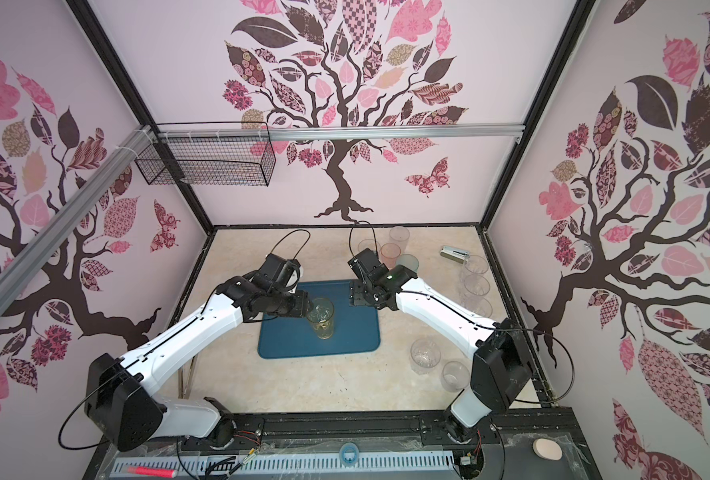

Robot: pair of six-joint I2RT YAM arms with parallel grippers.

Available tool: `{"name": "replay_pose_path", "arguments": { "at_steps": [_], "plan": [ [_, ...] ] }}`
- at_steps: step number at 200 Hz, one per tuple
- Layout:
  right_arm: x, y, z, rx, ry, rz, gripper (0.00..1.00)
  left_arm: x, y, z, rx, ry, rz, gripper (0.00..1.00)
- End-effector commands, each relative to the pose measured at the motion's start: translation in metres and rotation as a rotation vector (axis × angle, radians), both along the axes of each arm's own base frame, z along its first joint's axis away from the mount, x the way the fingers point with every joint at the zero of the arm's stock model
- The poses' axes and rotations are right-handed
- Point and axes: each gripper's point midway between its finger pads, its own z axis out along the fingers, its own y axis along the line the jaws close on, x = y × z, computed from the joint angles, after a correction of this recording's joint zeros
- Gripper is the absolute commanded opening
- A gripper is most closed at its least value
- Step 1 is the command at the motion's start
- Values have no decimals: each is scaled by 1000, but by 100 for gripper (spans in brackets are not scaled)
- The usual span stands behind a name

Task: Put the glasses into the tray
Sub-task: 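Close the left gripper on the yellow glass while the right gripper hovers beside it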

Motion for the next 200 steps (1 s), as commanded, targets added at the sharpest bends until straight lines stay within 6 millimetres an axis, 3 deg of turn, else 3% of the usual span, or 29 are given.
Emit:
{"name": "replay_pose_path", "arguments": {
  "at_steps": [1,77,118,143,165,200],
  "plan": [
    [3,-1,14,26,-37,-11,77,5,7,6,62,-20,6,48],
    [3,-2,4,13,-26,-19,78,18,-10,-2,54,-21,-11,39],
    [0,-5,-3,2,-17,-20,78,21,-13,-17,171,-9,-44,28],
    [0,-8,-3,-3,-25,-24,77,24,-1,-14,237,-31,-30,15],
    [-1,-10,-5,-7,-23,-24,78,25,18,2,303,-77,-25,3],
    [-2,-10,-6,-2,-33,-19,78,18,71,20,304,-40,69,2]
  ]
}}
